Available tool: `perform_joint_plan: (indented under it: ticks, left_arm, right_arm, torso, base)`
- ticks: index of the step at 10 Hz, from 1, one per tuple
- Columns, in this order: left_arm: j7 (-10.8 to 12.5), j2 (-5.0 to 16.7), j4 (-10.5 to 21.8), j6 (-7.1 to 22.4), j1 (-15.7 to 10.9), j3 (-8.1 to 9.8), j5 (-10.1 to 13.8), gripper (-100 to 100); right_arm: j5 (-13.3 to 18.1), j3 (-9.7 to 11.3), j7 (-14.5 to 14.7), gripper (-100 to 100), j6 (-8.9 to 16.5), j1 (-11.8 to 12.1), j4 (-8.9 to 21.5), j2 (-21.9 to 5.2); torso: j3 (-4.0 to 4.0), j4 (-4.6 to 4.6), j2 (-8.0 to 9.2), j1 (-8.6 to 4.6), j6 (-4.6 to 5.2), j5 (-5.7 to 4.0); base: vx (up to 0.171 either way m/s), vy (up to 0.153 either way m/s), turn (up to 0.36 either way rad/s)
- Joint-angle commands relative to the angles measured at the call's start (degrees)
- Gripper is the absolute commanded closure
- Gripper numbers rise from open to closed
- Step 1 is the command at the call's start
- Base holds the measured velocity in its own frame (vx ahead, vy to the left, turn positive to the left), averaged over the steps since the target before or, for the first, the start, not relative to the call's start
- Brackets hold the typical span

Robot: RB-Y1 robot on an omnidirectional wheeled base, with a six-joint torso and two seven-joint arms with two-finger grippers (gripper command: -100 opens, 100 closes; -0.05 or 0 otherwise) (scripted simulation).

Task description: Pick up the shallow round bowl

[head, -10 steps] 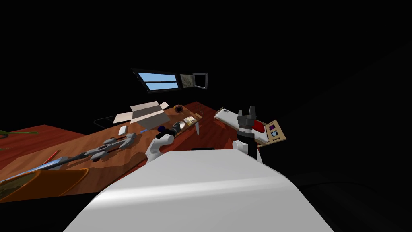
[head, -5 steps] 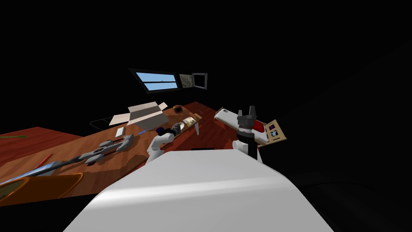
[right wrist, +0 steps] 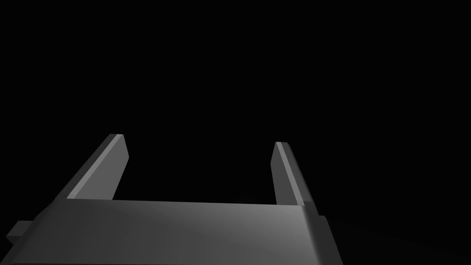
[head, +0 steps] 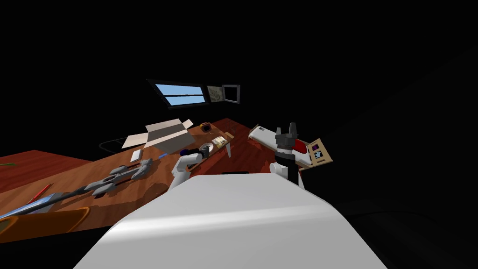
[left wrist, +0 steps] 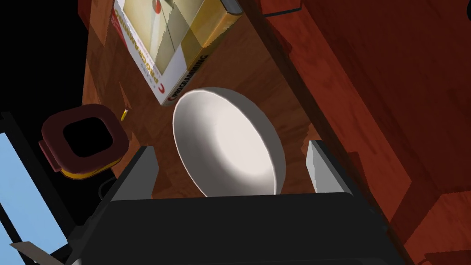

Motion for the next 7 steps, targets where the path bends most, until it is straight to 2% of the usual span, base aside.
perform_joint_plan:
  ticks: [1, 2, 4, 7]
  left_arm:
    - [1.0, 0.7, 2.3, 2.9, -0.8, 0.01, -0.4, -100]
    - [1.0, 0.7, 2.3, 3.8, -0.8, 0.01, -0.4, -100]
    - [2.2, 1.4, 5.0, 7.4, -1.8, 0.02, -1.0, -100]
    - [3.4, 2.2, 8.6, 11.8, -2.2, -0.05, -1.9, -100]
  right_arm:
    - [0.0, 0.0, 0.0, 0, 0.0, 0.0, 0.0, 0.0]
    - [0.0, 0.0, 0.0, 0, 0.0, 0.0, 0.0, 0.0]
    - [0.0, 0.0, 0.0, 0, 0.0, 0.0, 0.0, 0.0]
    - [0.0, 0.0, 0.0, 0, 0.0, 0.0, 0.0, 0.0]
  torso:
    - [0.0, 0.0, 0.0, 0.0, 0.0, 0.0]
    - [-0.04, -0.02, -0.07, 0.05, 0.0, 0.01]
    - [-0.01, -0.01, -0.01, 0.07, 0.0, 0.02]
    - [-0.08, -0.04, -0.13, 0.28, -0.01, 0.06]
  base:
    - [0.067, 0.039, -0.042]
    - [0.051, 0.042, -0.015]
    - [0.057, 0.045, -0.037]
    - [0.091, 0.094, -0.027]
